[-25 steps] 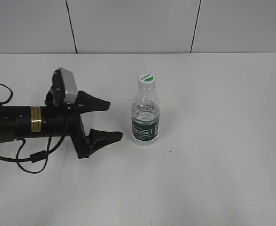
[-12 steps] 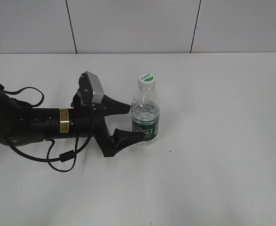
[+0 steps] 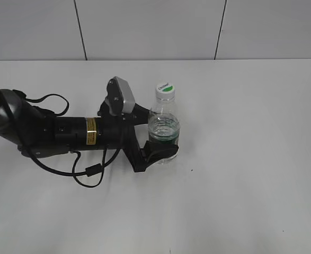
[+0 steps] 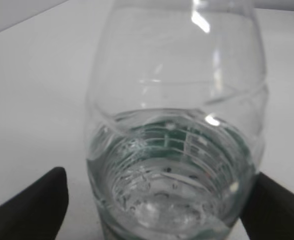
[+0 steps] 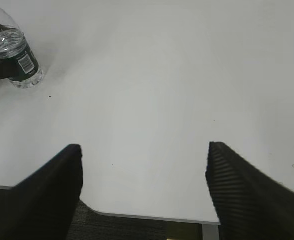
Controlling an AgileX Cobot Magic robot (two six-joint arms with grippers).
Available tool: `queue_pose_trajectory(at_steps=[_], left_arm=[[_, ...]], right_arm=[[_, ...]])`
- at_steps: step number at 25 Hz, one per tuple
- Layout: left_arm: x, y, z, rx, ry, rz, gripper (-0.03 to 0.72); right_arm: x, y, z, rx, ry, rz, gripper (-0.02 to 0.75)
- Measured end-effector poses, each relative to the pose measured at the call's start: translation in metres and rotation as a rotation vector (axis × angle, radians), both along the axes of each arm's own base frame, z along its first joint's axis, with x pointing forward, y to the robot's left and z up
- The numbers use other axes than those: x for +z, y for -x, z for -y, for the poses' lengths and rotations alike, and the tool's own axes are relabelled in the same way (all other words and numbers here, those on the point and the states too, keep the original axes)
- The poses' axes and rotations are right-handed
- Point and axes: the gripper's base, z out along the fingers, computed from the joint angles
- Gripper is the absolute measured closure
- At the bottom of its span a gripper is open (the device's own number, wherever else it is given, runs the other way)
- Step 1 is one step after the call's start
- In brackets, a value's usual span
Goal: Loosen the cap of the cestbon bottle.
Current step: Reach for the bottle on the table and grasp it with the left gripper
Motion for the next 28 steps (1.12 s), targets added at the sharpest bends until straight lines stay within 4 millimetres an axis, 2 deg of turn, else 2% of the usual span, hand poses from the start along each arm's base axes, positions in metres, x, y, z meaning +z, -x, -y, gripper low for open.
queue_pose_trajectory(at_steps=[7,15,22,28], left_arm=[[-0.0069,-0.0013,0.0004,0.019,-0.058,-0.013,0.095],[-0.0037,-0.0003,0.0021,0.004,-0.019,-0.009,0.109],[-0.0007,0.0015,0.0038,-0.018,0.015,-0.002,0.265],[-0.0006,0.0015,0.004,-0.021,0.014,-0.003,0.273]], right_arm=[[0.0,0.0,0.0,0.0,0.0,0.0,0.15],[0.0,0.0,0.0,0.0,0.0,0.0,0.15],[0.0,0.0,0.0,0.0,0.0,0.0,0.15],[0.0,0.0,0.0,0.0,0.0,0.0,0.15]])
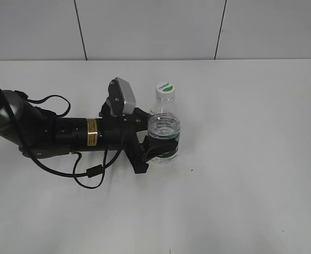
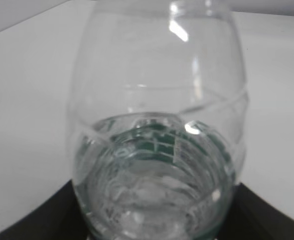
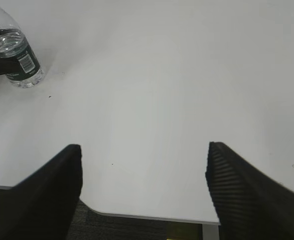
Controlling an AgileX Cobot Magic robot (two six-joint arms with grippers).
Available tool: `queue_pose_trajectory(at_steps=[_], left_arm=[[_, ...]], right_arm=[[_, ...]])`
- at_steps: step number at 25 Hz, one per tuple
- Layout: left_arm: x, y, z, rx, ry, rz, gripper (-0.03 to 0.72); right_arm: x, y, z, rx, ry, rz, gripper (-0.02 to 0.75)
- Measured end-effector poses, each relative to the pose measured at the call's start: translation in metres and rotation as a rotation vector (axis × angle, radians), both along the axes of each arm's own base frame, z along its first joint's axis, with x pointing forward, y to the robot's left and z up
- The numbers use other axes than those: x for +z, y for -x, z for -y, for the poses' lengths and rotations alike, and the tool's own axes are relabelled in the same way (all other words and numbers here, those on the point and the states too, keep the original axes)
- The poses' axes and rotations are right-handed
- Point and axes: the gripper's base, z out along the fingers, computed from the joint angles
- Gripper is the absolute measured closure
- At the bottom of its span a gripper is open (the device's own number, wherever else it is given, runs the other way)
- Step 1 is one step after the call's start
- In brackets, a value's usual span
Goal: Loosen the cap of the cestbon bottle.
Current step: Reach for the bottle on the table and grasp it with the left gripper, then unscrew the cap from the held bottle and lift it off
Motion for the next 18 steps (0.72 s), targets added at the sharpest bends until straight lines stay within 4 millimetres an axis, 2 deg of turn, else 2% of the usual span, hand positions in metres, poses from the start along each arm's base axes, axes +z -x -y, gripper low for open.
queue_pose_trajectory(at_steps=[7,14,18], left_arm=[[0.0,0.0,0.0,-0.004,-0.002,0.002,0.273],[0.0,0.0,0.0,-0.005,-0.002,0.003,0.273],[0.0,0.0,0.0,-0.005,-0.002,0.003,0.273]], right_arm=[[0.003,-0.005,-0.001,0.002,0.001,-0.032,0.15],[0.025,-0.036,-0.007,0.019,-0.016,-0.174,0.15],[0.035,-0.063,-0.011,0.025,-0.023,-0.283,0.15]])
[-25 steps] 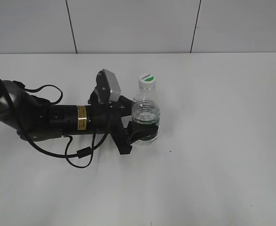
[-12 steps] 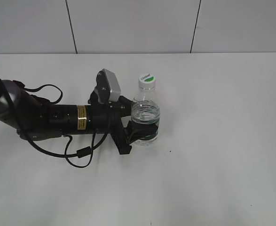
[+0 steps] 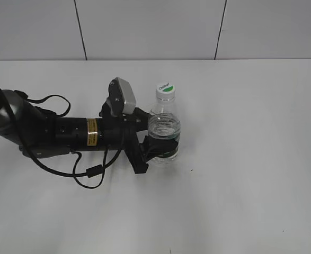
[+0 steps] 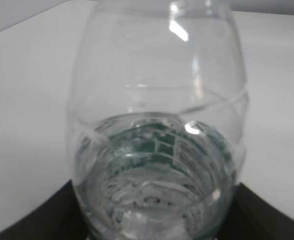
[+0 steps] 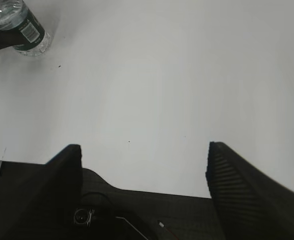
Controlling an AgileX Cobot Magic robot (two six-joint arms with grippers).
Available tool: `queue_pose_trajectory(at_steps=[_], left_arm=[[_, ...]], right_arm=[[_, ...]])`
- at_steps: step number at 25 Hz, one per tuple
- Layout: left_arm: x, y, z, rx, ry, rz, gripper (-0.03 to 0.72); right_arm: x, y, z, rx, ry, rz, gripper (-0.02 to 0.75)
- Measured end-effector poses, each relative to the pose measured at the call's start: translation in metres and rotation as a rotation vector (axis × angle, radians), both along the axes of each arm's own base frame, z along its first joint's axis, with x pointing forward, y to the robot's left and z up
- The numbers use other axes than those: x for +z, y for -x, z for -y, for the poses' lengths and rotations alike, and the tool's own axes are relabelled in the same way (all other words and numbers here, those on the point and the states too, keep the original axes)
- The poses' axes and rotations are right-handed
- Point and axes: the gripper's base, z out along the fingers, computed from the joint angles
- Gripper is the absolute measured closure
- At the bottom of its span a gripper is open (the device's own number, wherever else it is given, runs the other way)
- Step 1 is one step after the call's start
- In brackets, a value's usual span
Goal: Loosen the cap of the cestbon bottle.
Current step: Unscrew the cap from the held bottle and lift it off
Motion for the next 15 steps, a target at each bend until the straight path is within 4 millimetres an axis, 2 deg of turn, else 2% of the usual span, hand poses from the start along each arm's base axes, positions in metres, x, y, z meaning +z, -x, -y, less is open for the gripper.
queue_pose_trajectory(at_steps=[3,9,12,15], left_arm=[[0.0,0.0,0.0,-0.001,-0.001,0.0,0.273],[0.0,0.0,0.0,-0.004,-0.001,0.001,0.273],[0.0,0.0,0.0,-0.004,-0.001,0.001,0.273],[0.0,0.0,0.0,-0.006,-0.002,0.002,0.273]], right_arm=[[0.006,-0.021,-0.002,-0.001,0.009,-0.066,0.16],[0.023,-0.063,-0.006,0.003,0.021,-0.154,0.267],[0.028,-0.087,-0.009,0.009,0.03,-0.237,0.285],[0.032,-0.102,-0.011,0.017,0.039,-0.309,0.288]])
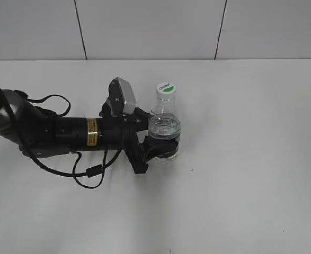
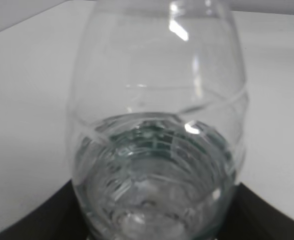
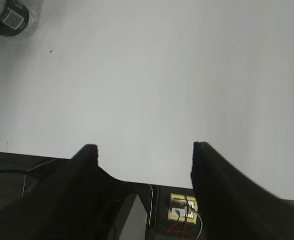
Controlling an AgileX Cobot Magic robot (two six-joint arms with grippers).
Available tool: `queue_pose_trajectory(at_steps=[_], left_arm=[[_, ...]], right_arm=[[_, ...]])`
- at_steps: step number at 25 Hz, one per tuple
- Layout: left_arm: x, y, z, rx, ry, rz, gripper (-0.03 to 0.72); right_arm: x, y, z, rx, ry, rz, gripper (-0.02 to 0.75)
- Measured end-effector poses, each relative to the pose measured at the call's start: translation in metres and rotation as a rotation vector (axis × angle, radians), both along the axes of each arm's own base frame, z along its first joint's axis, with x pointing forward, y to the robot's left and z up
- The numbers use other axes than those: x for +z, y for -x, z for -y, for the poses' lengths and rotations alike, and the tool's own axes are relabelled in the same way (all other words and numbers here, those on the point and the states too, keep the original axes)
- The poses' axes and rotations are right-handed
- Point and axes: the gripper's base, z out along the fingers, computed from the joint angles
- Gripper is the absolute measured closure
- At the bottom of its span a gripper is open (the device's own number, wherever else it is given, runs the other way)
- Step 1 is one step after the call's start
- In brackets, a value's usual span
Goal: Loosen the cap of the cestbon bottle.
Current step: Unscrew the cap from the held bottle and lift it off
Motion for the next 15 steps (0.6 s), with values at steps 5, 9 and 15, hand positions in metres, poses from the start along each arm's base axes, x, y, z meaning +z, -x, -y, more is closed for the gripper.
queue_pose_trajectory(at_steps=[5,9,15], left_arm=[[0.0,0.0,0.0,-0.001,0.0,0.0,0.273],[0.0,0.0,0.0,-0.001,0.0,0.0,0.273],[0.0,0.001,0.0,-0.01,-0.003,0.003,0.273]], right_arm=[[0.007,-0.028,-0.003,0.006,0.006,-0.046,0.288],[0.007,-0.051,-0.005,0.02,0.015,-0.076,0.288],[-0.002,-0.087,-0.011,0.034,0.008,-0.136,0.288]])
